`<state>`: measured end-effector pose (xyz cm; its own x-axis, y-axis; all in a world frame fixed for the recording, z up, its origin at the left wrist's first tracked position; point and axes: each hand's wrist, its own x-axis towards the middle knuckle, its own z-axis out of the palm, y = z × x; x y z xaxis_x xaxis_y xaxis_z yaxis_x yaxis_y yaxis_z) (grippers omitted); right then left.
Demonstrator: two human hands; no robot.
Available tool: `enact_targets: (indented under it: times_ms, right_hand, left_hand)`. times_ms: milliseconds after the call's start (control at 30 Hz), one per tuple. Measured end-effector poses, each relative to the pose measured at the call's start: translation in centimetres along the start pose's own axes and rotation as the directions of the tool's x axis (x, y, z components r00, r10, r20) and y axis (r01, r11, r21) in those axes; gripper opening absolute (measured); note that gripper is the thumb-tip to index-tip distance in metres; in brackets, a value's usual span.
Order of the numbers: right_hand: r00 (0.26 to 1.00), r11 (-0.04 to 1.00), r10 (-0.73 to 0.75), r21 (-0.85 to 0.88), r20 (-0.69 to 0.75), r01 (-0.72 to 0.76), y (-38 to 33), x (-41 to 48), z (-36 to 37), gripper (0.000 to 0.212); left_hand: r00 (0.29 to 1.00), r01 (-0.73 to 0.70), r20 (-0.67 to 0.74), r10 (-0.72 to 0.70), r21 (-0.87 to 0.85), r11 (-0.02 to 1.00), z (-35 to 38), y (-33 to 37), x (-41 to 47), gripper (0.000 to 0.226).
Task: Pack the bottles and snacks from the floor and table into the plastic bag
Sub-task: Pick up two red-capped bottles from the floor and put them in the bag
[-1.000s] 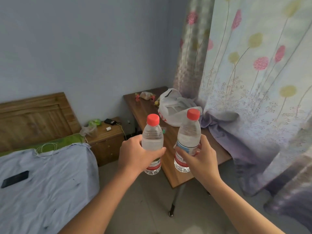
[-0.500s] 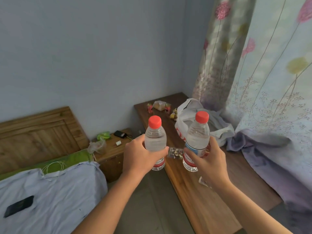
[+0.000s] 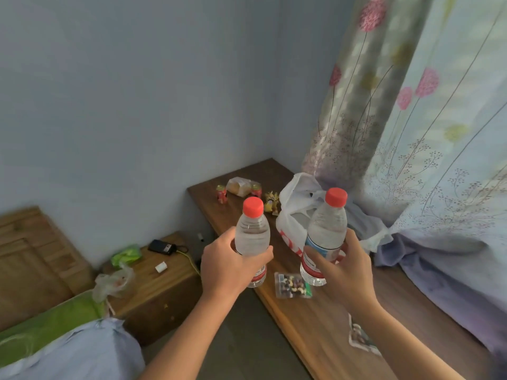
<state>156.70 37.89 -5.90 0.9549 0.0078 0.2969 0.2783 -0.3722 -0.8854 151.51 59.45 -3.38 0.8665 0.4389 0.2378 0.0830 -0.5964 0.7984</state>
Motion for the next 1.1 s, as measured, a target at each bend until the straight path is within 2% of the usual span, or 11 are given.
enact_targets:
  times_ms: [233, 467, 667, 867, 1100]
  right_hand:
    - [0.981, 0.997, 0.072, -0.014, -0.182, -0.076, -2.0, 3.3, 5.9, 0.062]
    - [0.946, 0.989, 0.136, -0.013, -0.293, -0.146, -1.9, 6.5, 7.8, 0.057]
    - [0.907, 0.98, 0.139, -0.078, -0.398, -0.184, 0.9, 10.1, 8.7, 0.057]
    - [0.845, 0.971, 0.187, -0.036, -0.502, -0.236, 5.1, 14.4, 9.6, 0.055]
    - [0.77, 0.952, 0.253, 0.008, -0.586, -0.307, 9.4, 20.5, 7.2, 0.051]
  left_hand:
    - [0.986, -0.166, 0.041, 0.164, 0.036, 0.986, -0.5, -2.2, 9.1, 0.041]
    - [0.97, -0.168, 0.166, 0.178, -0.072, 0.983, 1.4, -3.4, 15.3, 0.036]
    - [0.956, -0.206, 0.194, 0.22, -0.088, 0.975, 6.2, -3.3, 19.1, 0.036]
    - [0.936, -0.2, 0.277, 0.216, -0.085, 0.976, 12.5, -3.0, 22.3, 0.043]
    - [0.898, -0.206, 0.371, 0.236, -0.121, 0.971, 19.5, -1.4, 28.8, 0.042]
